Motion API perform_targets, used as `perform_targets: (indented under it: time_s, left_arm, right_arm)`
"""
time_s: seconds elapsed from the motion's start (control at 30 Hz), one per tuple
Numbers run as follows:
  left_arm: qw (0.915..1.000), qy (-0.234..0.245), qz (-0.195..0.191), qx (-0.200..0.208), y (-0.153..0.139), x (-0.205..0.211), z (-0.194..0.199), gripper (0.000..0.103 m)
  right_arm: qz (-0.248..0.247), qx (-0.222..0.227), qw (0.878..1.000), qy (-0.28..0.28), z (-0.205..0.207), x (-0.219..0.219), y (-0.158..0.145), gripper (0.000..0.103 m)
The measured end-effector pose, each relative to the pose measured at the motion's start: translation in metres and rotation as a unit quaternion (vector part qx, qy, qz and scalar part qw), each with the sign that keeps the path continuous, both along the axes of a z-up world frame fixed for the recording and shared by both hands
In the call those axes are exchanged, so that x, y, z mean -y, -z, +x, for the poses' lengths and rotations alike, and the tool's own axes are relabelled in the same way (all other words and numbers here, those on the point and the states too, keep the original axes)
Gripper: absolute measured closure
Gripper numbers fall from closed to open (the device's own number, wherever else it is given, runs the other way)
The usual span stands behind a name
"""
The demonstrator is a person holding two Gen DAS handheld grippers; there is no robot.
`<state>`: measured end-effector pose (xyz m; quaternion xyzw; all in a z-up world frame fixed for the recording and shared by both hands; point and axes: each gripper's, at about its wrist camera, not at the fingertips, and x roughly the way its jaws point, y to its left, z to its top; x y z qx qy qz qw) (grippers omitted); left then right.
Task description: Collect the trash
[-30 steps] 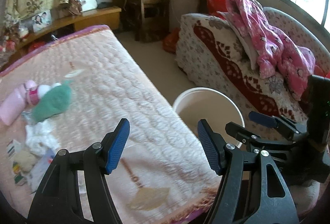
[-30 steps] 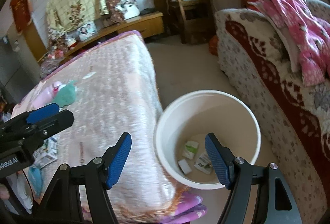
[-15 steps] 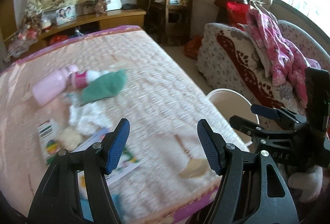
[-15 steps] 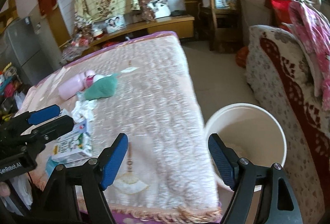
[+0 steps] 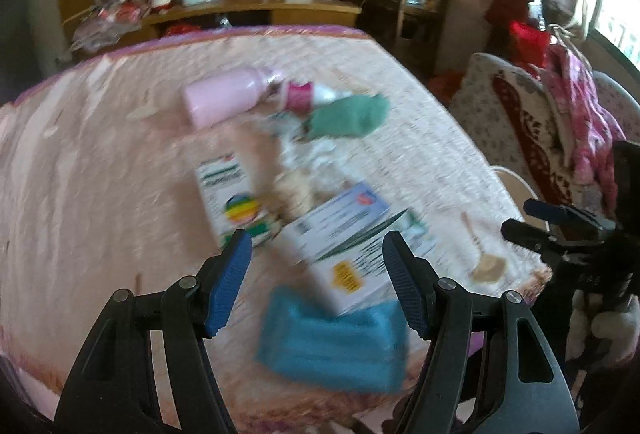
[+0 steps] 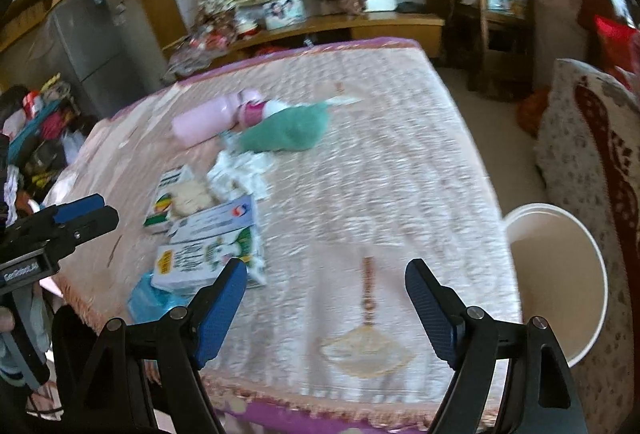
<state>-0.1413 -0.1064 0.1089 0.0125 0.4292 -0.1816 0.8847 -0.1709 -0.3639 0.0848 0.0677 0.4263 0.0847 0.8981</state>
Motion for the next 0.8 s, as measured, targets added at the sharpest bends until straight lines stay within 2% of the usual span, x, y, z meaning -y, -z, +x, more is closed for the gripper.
perform_targets:
  time_s: [0.27, 0.4, 0.57, 0.8]
  left_arm:
    - [0.9987, -0.004, 0.002, -0.052, 0.035, -0.034, -0.017, 0.036]
    - [0.9980, -0.015, 0.010, -0.060, 0.045, -0.042, -0.016, 0.036]
    - [0.9978, -0.042, 0.008, -0.051, 0.045, -0.053, 0.007, 0.036]
    - [0.9954, -0.084, -0.002, -0.046, 0.049, -0.059, 0.061, 0.036]
  right_arm:
    - [0.000, -0.025, 0.999, -0.032, 0.008, -0.032, 0.017, 0.024]
    - [-0.003, -0.031, 0.999, -0.041, 0.011, -0.041, 0.020, 0.024]
    - [-0.011, -0.033, 0.998, -0.052, 0.018, -0.053, 0.020, 0.023]
    - [-0.015, -0.041, 0.997, -0.061, 0.032, -0.066, 0.022, 0.023]
